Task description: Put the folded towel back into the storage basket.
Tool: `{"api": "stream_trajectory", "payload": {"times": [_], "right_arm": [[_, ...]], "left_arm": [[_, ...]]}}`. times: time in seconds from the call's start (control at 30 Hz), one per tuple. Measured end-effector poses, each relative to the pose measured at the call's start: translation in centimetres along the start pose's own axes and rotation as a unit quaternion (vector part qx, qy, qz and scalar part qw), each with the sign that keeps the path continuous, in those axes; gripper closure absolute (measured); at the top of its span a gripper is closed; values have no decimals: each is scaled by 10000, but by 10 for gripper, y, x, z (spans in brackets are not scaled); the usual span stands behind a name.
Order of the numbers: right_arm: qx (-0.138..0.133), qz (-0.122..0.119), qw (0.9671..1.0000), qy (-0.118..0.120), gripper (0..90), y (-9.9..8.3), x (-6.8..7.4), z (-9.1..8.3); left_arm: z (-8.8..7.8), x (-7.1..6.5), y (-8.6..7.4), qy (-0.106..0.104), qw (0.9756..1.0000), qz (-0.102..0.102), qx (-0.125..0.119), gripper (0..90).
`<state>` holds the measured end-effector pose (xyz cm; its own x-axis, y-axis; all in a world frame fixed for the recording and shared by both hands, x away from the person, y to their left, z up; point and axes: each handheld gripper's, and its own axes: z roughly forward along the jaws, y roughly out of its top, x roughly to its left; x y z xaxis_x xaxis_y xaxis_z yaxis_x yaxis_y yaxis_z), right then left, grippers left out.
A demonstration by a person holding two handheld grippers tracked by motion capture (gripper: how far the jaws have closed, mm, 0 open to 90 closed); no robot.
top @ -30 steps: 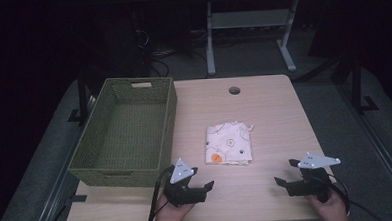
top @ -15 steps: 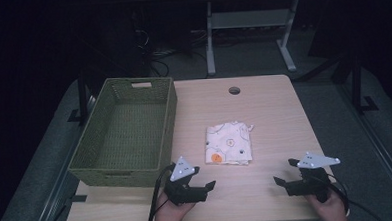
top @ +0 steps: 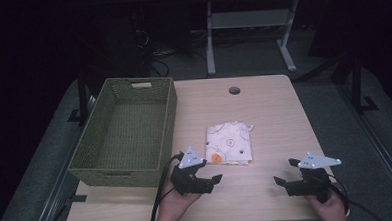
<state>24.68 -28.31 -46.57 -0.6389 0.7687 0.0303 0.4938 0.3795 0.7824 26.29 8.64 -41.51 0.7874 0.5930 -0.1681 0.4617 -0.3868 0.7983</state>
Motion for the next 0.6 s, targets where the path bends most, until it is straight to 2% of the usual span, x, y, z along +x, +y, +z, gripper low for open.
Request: {"api": "stream_trajectory", "payload": {"times": [0.6], "right_arm": [[-157,21,9999,-21,142,1,-2,-5]], "left_arm": [[27,2,29,-67,9993,125,342,287]]}}
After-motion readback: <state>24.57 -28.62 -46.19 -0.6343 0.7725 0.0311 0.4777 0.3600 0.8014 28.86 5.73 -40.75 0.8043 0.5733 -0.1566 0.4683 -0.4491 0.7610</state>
